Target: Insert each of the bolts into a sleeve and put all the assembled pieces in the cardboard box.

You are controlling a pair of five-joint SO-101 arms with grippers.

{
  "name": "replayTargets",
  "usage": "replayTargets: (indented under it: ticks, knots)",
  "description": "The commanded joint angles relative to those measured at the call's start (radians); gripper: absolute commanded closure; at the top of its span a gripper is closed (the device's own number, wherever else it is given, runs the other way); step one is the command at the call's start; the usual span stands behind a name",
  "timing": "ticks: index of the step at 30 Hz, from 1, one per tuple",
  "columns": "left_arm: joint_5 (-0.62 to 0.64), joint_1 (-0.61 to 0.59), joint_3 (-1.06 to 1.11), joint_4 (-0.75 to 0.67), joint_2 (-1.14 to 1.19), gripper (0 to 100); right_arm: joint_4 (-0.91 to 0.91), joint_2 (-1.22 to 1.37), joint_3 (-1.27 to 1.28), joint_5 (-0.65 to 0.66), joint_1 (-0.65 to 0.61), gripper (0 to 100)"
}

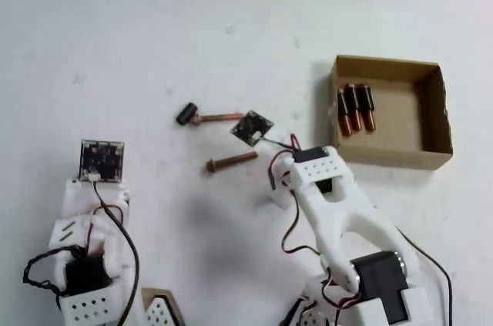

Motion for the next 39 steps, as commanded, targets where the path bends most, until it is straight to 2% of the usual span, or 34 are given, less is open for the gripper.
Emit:
replayTargets:
  ticks: [1,3,9,22,27,33,39]
  knots:
    - [-0.008,0.008,-0.003,0.005,-0.007,97,0.001,0.002,-0.026,0.006,0.002,95.9]
    - [-0.008,0.008,-0.002,0.005,-0.007,97,0.002,-0.008,-0.028,0.006,0.004,98.8]
    - [-0.008,0.013,0.020,-0.005,-0.007,97,0.071,-0.147,-0.043,-0.002,-0.002,98.2]
    - [-0.003,0.016,0.025,-0.002,-0.007,97,0.272,-0.760,-0.043,-0.006,-0.004,98.2]
    - [-0.002,0.036,0.023,0.005,-0.007,97,0.326,-0.961,-0.041,-0.137,-0.004,98.2]
    - [-0.002,0.070,0.028,0.005,-0.007,97,0.314,-1.029,-0.014,-0.199,-0.012,98.2]
    - [-0.003,0.071,0.026,0.026,-0.005,97,0.150,-1.029,0.107,-0.321,-0.166,98.2]
